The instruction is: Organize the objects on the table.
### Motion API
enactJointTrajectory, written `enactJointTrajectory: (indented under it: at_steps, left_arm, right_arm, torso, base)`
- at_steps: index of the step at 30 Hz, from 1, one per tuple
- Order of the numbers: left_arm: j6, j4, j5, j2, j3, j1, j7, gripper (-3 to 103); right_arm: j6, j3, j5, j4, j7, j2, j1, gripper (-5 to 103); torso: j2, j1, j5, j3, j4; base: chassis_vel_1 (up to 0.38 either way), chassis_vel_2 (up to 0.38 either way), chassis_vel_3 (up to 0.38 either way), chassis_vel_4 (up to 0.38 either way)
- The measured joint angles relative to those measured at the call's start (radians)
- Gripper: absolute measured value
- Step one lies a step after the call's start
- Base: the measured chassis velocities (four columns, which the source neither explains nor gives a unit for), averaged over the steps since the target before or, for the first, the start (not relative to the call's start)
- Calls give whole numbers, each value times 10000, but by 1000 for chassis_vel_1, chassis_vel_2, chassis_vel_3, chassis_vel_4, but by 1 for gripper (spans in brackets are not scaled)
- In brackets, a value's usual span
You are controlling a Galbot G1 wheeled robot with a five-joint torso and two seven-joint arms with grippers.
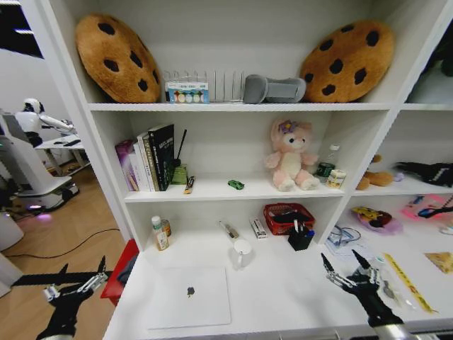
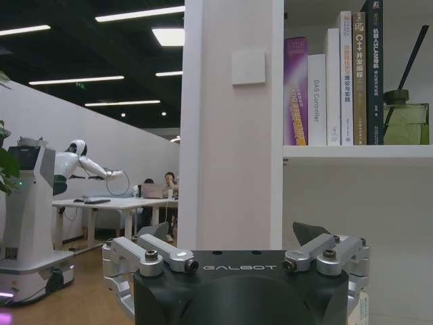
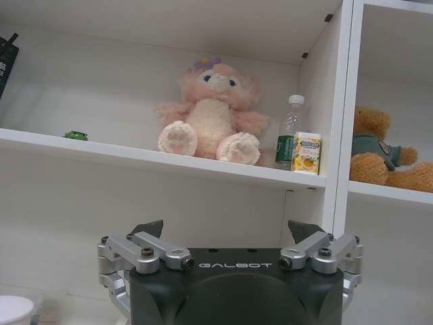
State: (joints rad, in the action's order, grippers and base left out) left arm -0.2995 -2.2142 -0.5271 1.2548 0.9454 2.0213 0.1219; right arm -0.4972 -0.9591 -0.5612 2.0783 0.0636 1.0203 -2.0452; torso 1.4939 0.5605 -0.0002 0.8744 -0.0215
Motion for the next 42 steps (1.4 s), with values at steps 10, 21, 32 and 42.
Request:
enactJointTrajectory:
  at_steps: [10,21,32,42]
  left_arm:
    - [-5,25,139,230,-161,-41,1,100]
    - [-12,79,138,240,-140,-54,7,100]
    - [-53,177,128,360,-154,-85,8,100]
    - [-129,169,116,484,-97,-32,10,100]
  right_arm:
    - [-20,-185,-58,119,-45,-181,17,100]
    - [19,-96,-27,118,-123,-1,64,100]
    - [77,-76,-8,242,-247,14,116,100]
    - [16,-50,95,291,-214,87,-35,100]
  torso:
    - [0,2,2,1,1]
    - [0,2,5,1,1]
    - [0,0,10,1,5]
    - [0,3,-4,0,7]
  base:
    - [-119,-123,131,121]
    - [-268,-264,269,260]
    - [-245,-301,277,293]
    - [13,17,19,-42]
